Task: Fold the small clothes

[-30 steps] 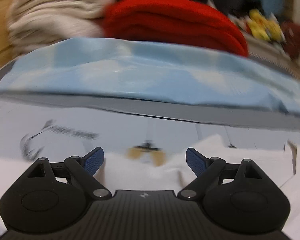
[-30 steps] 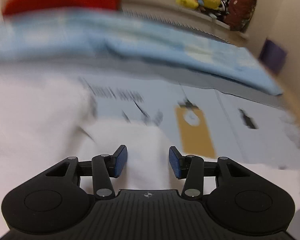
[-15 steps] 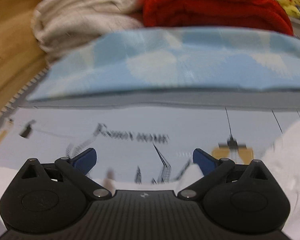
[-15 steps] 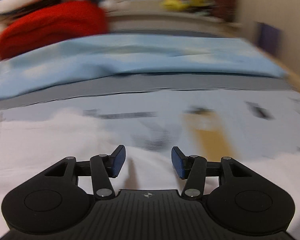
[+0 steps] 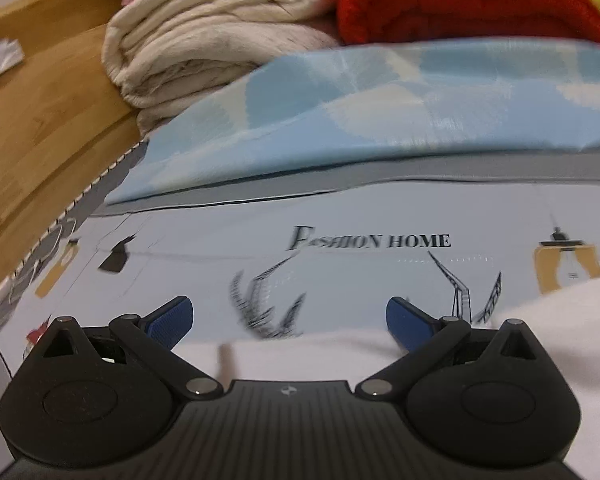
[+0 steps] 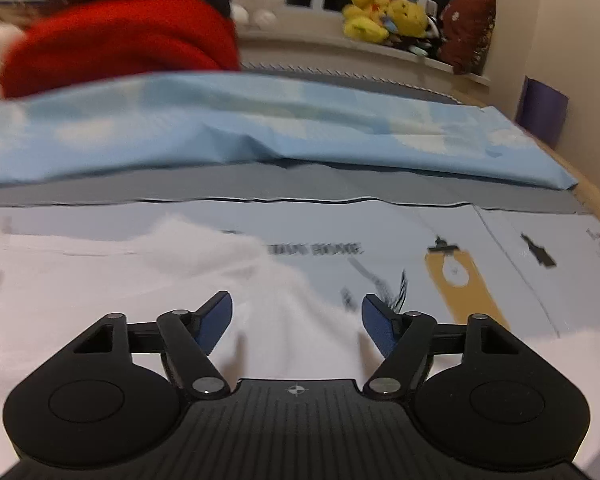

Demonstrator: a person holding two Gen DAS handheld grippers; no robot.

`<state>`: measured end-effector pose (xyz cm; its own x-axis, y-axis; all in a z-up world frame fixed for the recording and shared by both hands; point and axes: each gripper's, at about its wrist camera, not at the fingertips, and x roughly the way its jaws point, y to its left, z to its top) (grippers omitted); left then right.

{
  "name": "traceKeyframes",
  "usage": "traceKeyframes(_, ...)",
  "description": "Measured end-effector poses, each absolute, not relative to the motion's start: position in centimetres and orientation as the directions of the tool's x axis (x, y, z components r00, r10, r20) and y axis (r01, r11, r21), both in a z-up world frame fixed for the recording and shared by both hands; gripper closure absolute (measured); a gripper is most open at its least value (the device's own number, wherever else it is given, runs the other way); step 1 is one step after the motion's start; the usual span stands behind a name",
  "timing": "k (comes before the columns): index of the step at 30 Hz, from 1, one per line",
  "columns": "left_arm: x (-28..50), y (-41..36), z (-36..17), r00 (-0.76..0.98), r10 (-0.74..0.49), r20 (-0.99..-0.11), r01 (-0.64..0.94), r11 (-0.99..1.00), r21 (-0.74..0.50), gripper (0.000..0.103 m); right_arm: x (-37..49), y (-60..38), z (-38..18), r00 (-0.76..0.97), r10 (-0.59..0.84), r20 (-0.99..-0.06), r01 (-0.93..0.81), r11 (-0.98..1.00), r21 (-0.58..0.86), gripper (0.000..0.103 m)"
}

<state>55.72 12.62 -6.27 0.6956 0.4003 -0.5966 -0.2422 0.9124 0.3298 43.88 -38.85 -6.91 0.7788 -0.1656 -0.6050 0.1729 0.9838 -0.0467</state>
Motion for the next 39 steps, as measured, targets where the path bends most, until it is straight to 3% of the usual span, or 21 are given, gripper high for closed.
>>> traceKeyframes(5,48.8,15.7,-4.3,0.658,0.318,-0.683,-0.282,0.945,0.168,0.000,34.7,-36.0,-4.5,0.768,0.009,-0.640,0.076,0.991,0.106,0.022)
traceKeyframes(8,45.7,16.0,-3.9,0.530,0.347,-0.774,-0.329,0.925,0.189,0.000,30.7,-33.0,-2.9,0.754,0.040,-0.656,0.013,0.997,0.076,0.020)
traceKeyframes(11,41.0,13.8,-1.9,0.517,0.340,-0.786,-0.280,0.934,0.220,0.000,27.0,-29.7,-2.2,0.718,0.066,-0.693,-0.023,0.997,0.071,0.019)
traceKeyframes(15,32.7,11.4,0.5,0.555,0.112,-0.824,-0.137,0.990,0.043,0.000,21.1,-27.3,-3.0,0.671,0.062,-0.739,-0.052,0.998,0.037,0.019)
traceKeyframes(19,25.1,10.1,0.1,0.592,-0.173,-0.787,0.069,0.984,-0.164,0.000,15.7,-29.7,-5.0,0.640,0.019,-0.768,0.046,0.997,0.063,0.018)
traceKeyframes(23,22.1,7.2,-2.5,0.492,-0.180,-0.851,0.169,0.979,-0.110,0.000,12.6,-34.3,-5.9,0.627,-0.072,-0.776,0.213,0.973,0.083,0.018)
traceKeyframes(28,19.9,5.1,-4.9,0.399,-0.171,-0.901,0.253,0.965,-0.072,0.001,11.4,-36.6,-8.7,0.557,-0.020,-0.830,0.210,0.970,0.118,0.017)
traceKeyframes(29,19.4,4.4,-4.9,0.396,-0.172,-0.902,0.288,0.956,-0.056,0.003,11.1,-36.1,-8.8,0.575,-0.032,-0.817,0.183,0.979,0.090,0.025)
traceKeyframes(30,18.8,4.0,-4.8,0.408,-0.173,-0.897,0.289,0.956,-0.053,0.011,10.9,-35.7,-8.7,0.584,-0.035,-0.811,0.162,0.984,0.075,0.033)
traceKeyframes(31,18.4,3.9,-4.6,0.423,-0.181,-0.888,0.277,0.959,-0.064,0.032,10.6,-35.6,-8.6,0.599,-0.030,-0.800,0.167,0.982,0.088,0.055)
traceKeyframes(32,18.1,3.9,-4.2,0.434,-0.198,-0.879,0.265,0.960,-0.086,0.048,10.4,-35.8,-8.5,0.606,-0.019,-0.795,0.175,0.978,0.110,0.086)
traceKeyframes(33,17.9,4.1,-3.8,0.438,-0.214,-0.873,0.246,0.963,-0.113,0.089,10.3,-35.9,-8.3,0.608,0.006,-0.794,0.171,0.975,0.138,0.096)
traceKeyframes(34,17.8,4.5,-3.7,0.427,-0.238,-0.872,0.218,0.963,-0.156,0.096,10.2,-35.9,-8.2,0.608,0.022,-0.794,0.170,0.973,0.157,0.096)
traceKeyframes(39,14.8,5.9,-2.9,0.426,-0.218,-0.878,0.172,0.972,-0.158,0.096,8.6,-36.1,-7.3,0.598,0.004,-0.802,0.177,0.975,0.136,0.096)
